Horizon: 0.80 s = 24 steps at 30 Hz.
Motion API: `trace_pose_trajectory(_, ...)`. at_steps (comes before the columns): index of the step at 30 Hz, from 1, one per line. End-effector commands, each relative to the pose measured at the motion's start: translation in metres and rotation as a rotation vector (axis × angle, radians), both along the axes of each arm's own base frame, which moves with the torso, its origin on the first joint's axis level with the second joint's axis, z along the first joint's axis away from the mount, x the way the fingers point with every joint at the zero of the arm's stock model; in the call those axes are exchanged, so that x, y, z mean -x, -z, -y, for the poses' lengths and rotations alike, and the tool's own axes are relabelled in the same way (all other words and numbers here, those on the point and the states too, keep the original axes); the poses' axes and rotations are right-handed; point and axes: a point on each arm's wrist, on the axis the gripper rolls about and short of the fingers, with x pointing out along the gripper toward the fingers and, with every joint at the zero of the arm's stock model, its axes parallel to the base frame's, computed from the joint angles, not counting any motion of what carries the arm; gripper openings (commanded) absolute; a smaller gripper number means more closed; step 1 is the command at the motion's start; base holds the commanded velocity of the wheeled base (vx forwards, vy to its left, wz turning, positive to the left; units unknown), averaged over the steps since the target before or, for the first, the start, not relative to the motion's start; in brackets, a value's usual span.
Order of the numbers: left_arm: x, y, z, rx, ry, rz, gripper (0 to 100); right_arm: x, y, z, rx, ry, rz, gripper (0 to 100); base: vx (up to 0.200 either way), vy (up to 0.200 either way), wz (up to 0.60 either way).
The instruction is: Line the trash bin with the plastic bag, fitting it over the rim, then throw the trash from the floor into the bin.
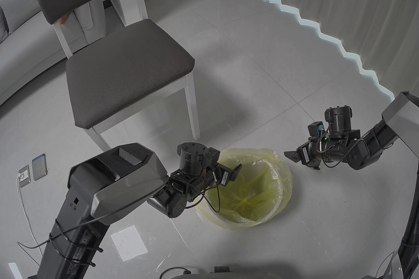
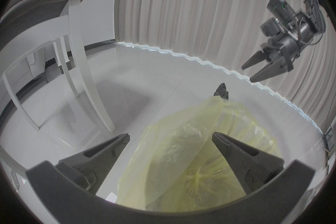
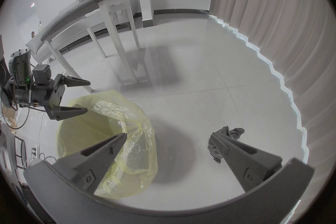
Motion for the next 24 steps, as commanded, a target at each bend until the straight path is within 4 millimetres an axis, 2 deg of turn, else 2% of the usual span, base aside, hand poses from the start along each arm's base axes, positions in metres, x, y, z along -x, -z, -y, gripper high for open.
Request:
trace_pose_trajectory(1, -0.004, 0.007, 0.003, -0.014, -0.004, -0.003, 100, 0.003, -0.004, 0.003, -0.001, 0.003, 0.005, 100, 0.000, 0.000, 0.00)
trace_pose_trajectory(3, -0.006, 0.007, 0.003, -0.030, -0.004, 0.000, 100, 0.004, -0.003, 0.004, -0.002, 0.002, 0.001, 100, 0.000, 0.000, 0.00)
trace_pose_trajectory(4, -0.006, 0.007, 0.003, -0.030, -0.004, 0.000, 0, 0.004, -0.003, 0.004, -0.002, 0.002, 0.001, 100, 0.000, 0.000, 0.00)
trace_pose_trajectory(11, -0.014, 0.002, 0.008, -0.018, -0.020, 0.016, 0, 0.005, -0.001, 0.006, -0.002, 0.007, -0.009, 100, 0.000, 0.000, 0.00)
trace_pose_trajectory(19, -0.014, -0.013, 0.002, 0.027, -0.040, 0.011, 0, 0.005, 0.002, 0.006, -0.006, -0.003, -0.014, 100, 0.000, 0.000, 0.00)
trace_pose_trajectory(24, -0.025, -0.006, -0.003, 0.021, -0.062, -0.001, 0, 0.004, 0.002, 0.006, -0.006, -0.003, -0.016, 100, 0.000, 0.000, 0.00)
